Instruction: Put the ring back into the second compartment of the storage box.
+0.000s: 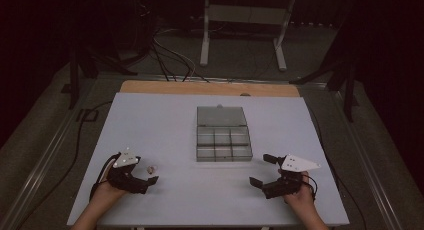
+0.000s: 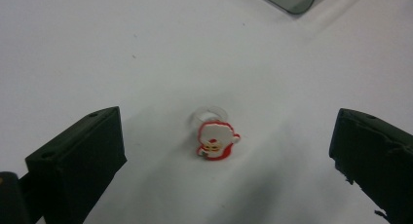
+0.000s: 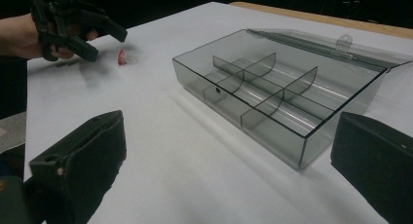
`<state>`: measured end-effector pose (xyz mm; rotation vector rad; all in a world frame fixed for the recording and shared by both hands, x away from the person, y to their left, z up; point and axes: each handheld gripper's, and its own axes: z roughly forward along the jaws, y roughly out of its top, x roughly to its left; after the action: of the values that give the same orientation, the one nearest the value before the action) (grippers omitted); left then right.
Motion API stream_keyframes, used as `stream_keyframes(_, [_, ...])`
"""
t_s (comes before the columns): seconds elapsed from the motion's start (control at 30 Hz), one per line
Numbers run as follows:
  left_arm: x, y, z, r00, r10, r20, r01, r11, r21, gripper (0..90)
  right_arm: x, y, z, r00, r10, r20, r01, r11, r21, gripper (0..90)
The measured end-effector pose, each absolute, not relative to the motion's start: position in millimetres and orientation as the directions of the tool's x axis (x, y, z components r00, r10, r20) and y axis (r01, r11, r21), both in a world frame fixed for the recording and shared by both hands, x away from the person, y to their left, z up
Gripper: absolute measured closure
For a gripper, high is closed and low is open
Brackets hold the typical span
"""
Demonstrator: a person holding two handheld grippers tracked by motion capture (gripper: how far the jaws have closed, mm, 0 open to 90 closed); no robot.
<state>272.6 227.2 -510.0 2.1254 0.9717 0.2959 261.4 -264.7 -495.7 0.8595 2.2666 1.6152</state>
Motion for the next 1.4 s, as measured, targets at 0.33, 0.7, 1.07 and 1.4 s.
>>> stream_keyframes(0.33, [274.7, 225.7, -511.0, 0.664, 0.741, -0.099, 0.576, -0.423, 0.700, 7.7, 261.3, -265.2, -495.6, -0.802, 0.579, 0.147, 0.328, 0.221, 0.918, 0.0])
stream_keyframes(0.7, [273.4, 220.6, -514.6, 0.679, 0.734, -0.027, 0.557, -0.490, 0.670, 26.4, 261.5, -265.0, -495.7, -0.802, 0.578, 0.148, 0.330, 0.223, 0.917, 0.0])
stream_keyframes(1.07, [274.6, 215.1, -515.3, 0.683, 0.731, 0.006, 0.544, -0.514, 0.664, 45.0, 261.5, -264.8, -495.7, -0.804, 0.576, 0.150, 0.330, 0.223, 0.917, 0.0])
stream_keyframes(1.4, [278.5, 212.7, -516.7, 0.676, 0.736, -0.005, 0.552, -0.503, 0.665, 56.2, 261.9, -264.5, -495.9, -0.803, 0.576, 0.150, 0.331, 0.223, 0.917, 0.0])
